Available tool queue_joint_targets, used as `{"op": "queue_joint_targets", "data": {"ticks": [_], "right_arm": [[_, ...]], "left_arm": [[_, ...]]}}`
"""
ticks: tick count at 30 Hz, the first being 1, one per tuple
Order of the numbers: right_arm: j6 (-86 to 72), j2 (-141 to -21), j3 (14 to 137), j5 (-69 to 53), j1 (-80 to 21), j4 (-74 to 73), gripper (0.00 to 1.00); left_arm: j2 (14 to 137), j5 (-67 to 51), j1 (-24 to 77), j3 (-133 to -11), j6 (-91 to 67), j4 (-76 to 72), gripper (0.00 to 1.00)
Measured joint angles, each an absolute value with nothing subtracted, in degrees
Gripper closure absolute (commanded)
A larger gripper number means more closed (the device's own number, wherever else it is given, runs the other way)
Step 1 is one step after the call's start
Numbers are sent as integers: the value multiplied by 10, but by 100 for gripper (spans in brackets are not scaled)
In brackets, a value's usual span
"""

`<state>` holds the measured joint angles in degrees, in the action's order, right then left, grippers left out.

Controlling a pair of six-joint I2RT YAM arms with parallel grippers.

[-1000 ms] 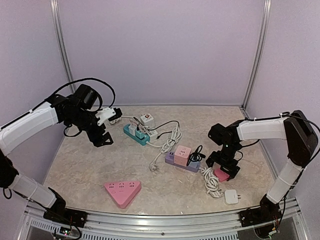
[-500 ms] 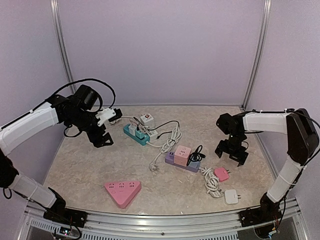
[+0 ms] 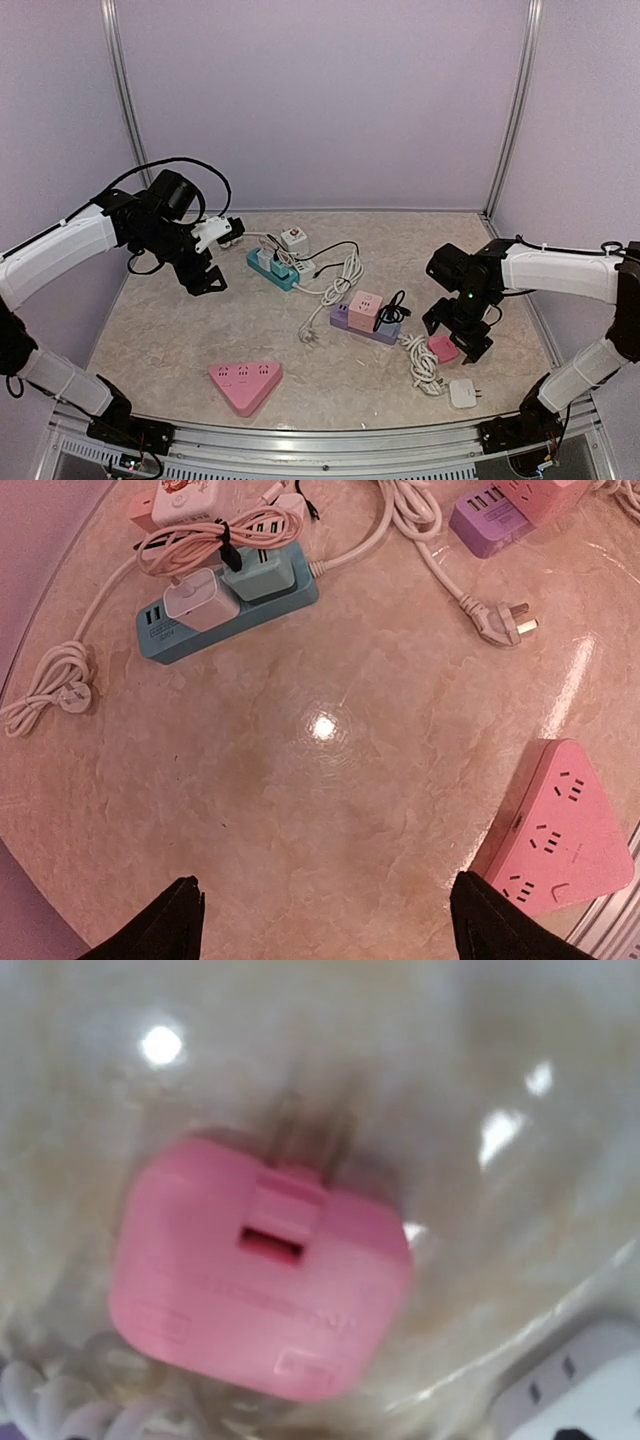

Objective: Insert the plug
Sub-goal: Pick up the plug from the center of the board.

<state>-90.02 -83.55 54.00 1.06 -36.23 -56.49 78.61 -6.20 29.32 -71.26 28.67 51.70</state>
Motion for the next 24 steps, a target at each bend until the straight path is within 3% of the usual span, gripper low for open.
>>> {"op": "queue_joint_targets", "data": {"ticks": [8,19,22,24], "right_arm": [[-1084,-827,514,33,-378,-503,0],[-1126,-879,481,38,-368,-439,1],[-1117,-900,488,25,-357,-436,8],[-1111,-906,491,16,-352,-441,18]], "left_arm": [[786,-64,293,-711,286,519,17],[786,-70,293,-707,286,519,17],[786,-71,293,-707,286,519,17],[786,-71,293,-707,286,519,17]]}}
